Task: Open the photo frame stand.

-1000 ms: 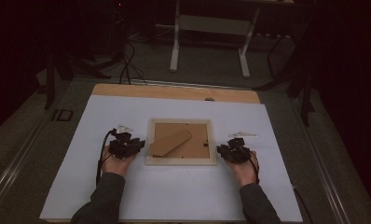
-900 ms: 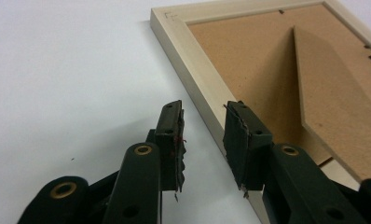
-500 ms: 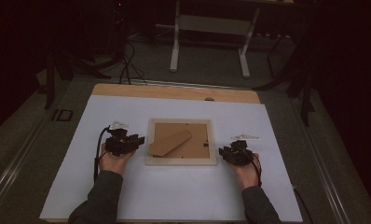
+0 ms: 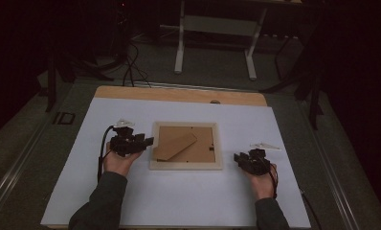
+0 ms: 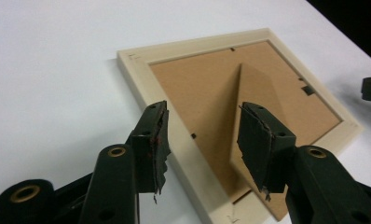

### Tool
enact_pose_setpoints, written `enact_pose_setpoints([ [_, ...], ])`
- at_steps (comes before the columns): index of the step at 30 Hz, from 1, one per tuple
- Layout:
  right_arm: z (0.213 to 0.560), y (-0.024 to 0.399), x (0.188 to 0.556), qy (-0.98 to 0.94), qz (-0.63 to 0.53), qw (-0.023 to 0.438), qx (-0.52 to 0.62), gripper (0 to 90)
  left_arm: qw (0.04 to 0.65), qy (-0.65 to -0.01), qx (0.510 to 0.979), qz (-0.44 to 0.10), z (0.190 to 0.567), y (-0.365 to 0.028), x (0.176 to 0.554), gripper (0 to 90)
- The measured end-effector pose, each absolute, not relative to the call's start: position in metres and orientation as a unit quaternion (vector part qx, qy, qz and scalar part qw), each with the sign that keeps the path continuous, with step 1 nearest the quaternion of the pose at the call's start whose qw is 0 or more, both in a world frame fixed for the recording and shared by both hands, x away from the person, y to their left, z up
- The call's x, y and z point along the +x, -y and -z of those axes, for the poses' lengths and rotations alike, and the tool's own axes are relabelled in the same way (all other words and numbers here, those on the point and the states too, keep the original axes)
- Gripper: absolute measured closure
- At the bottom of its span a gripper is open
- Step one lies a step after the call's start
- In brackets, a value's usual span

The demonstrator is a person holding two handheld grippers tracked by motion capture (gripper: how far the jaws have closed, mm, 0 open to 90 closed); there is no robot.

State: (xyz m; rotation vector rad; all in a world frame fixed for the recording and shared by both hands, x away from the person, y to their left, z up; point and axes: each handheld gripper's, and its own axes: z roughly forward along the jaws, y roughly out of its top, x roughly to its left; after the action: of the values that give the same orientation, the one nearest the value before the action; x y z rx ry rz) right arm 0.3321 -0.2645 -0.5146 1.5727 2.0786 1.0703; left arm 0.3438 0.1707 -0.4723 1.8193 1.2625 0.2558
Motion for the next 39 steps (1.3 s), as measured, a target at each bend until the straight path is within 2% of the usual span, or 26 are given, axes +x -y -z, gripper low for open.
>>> enact_pose_setpoints([
  [10, 0.52, 0.271, 0.329, -0.723, -0.375, 0.161, 0.558, 65.5, 0.45, -0.495, 0.74, -0.064, 0.476, -0.152, 0.354, 47.2],
  [17, 0.525, 0.269, 0.329, -0.728, -0.371, 0.155, 0.555, 65.0, 0.455, -0.476, 0.752, -0.02, 0.486, -0.142, 0.365, 38.8],
  [24, 0.525, 0.269, 0.328, -0.729, -0.376, 0.151, 0.552, 64.3, 0.467, -0.47, 0.748, 0.029, 0.497, -0.136, 0.376, 39.2],
  [39, 0.525, 0.27, 0.328, -0.729, -0.38, 0.147, 0.55, 64.1, 0.426, -0.447, 0.786, 0.03, 0.51, -0.114, 0.379, 38.7],
])
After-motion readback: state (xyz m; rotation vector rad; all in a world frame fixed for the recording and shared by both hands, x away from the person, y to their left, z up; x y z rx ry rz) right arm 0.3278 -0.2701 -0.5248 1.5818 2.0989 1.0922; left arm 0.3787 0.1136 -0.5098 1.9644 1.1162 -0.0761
